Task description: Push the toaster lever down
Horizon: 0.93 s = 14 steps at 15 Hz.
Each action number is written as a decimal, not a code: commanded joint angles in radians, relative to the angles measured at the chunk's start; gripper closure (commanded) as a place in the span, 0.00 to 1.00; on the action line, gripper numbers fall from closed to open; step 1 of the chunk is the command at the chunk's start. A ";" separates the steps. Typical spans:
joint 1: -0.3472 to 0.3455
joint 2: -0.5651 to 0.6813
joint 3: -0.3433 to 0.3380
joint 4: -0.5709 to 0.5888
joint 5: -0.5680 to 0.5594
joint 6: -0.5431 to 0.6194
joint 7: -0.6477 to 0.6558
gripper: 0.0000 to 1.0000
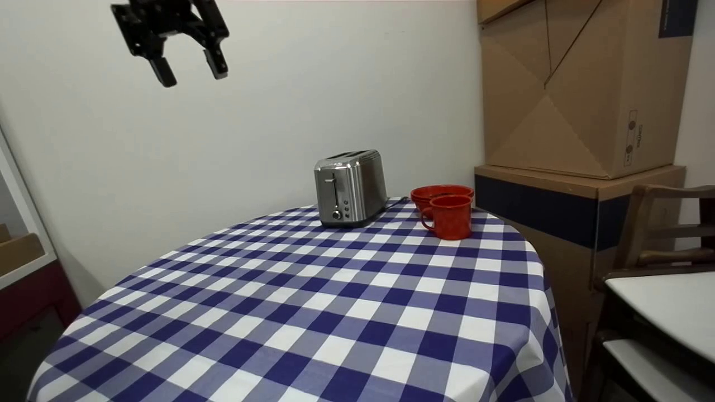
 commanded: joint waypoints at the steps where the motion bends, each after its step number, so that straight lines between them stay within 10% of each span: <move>1: -0.021 0.256 0.013 0.235 -0.018 0.002 0.058 0.00; 14: 0.037 0.837 -0.014 0.851 -0.185 0.051 0.185 0.00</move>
